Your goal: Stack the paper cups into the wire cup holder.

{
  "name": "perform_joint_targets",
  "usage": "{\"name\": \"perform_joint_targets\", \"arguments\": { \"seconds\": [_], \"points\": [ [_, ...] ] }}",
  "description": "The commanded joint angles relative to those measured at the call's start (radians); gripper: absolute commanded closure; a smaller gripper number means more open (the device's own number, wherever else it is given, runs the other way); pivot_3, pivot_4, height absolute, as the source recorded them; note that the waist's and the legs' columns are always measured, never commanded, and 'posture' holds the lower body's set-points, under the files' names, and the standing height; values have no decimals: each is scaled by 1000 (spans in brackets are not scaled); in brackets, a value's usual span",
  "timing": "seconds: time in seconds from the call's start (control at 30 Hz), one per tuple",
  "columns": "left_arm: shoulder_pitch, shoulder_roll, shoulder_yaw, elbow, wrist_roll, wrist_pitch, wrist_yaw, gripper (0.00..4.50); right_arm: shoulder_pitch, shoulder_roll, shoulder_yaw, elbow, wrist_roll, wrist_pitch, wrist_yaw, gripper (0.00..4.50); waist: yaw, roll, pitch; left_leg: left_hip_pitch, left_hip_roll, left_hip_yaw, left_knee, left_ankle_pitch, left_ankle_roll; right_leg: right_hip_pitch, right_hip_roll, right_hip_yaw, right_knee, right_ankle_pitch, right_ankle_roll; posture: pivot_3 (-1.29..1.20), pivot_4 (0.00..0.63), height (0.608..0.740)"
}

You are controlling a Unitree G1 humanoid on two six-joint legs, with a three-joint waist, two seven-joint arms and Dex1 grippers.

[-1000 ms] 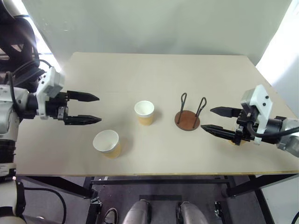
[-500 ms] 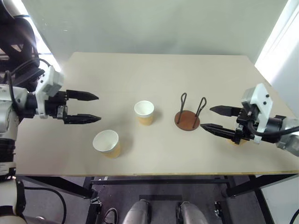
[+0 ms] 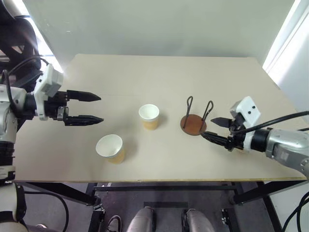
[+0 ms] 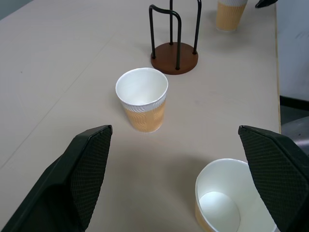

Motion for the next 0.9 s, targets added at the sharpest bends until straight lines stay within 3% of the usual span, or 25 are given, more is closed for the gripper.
{"name": "perform_joint_targets", "arguments": {
  "seconds": [0.03,0.17,0.43,0.9],
  "points": [
    [-5,8,26,-40,-23,9,-15,26,-26,57,32,19,-35,48,-92,1125,-1,0,0,0,0,0,0,0,0,0,0,0,0,0,0,0,150,740],
    [-1,6,25,-49,-26,14,-9,26,-38,125,52,40,-77,91,-157,1125,0,0,0,0,0,0,0,5,7,0,0,0,0,1,0,0,150,740],
    [11,5,32,-68,-37,23,0,26,-67,230,93,114,-212,107,-230,1125,0,0,0,1,0,0,-2,5,5,-1,0,0,0,2,-1,0,150,740],
    [38,6,45,-99,-55,38,17,26,-160,366,200,298,-463,-46,-200,1125,-1,0,0,1,0,0,-5,5,1,-2,0,-1,0,3,-4,0,150,740]
  ]
}}
